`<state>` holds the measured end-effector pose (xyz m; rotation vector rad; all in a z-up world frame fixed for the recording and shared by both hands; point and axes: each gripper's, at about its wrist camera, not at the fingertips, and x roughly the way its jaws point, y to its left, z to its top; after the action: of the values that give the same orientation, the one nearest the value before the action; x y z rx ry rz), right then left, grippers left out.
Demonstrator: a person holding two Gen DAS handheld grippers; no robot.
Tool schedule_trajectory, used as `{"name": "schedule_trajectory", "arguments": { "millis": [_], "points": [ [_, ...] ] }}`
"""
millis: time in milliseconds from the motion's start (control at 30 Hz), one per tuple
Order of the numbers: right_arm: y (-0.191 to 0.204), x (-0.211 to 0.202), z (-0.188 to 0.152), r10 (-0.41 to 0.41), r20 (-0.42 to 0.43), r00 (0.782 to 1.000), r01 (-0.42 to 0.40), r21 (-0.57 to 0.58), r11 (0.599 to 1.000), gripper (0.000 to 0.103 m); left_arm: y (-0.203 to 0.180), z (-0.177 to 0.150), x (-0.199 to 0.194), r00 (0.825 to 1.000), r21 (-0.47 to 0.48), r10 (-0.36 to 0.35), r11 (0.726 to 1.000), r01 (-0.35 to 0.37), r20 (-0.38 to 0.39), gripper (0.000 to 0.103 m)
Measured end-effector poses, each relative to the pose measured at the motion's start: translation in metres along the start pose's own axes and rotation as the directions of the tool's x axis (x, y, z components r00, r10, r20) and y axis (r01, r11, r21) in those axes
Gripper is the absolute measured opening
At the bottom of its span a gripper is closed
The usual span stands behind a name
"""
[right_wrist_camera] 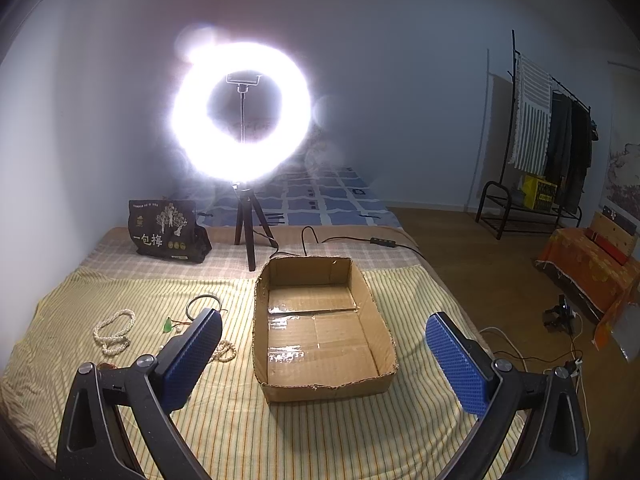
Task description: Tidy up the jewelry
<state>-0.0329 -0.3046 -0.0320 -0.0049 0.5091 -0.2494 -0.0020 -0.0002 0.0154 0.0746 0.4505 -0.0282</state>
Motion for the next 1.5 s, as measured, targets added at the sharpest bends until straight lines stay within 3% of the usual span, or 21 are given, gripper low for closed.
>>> {"name": "schedule_trajectory", "arguments": {
  "millis": [867, 1500],
  "points": [
    [0.002, -0.001, 0.001, 0.004, 0.001, 1.0, -0.004, 0.001, 1.0, 0.103, -0.001, 0.002, -0.005, 1.0, -0.001, -0.006, 1.0, 0.006, 0.007, 0.103],
    [0.021, 0.012, -0.003, 0.064, -0.04, 0.997, -0.065, -0.04, 0.997, 0.103, 0.007, -0.004, 0.016, 0.999, -0.007, 0.004, 1.0, -0.004, -0.051, 0.103]
  ]
}}
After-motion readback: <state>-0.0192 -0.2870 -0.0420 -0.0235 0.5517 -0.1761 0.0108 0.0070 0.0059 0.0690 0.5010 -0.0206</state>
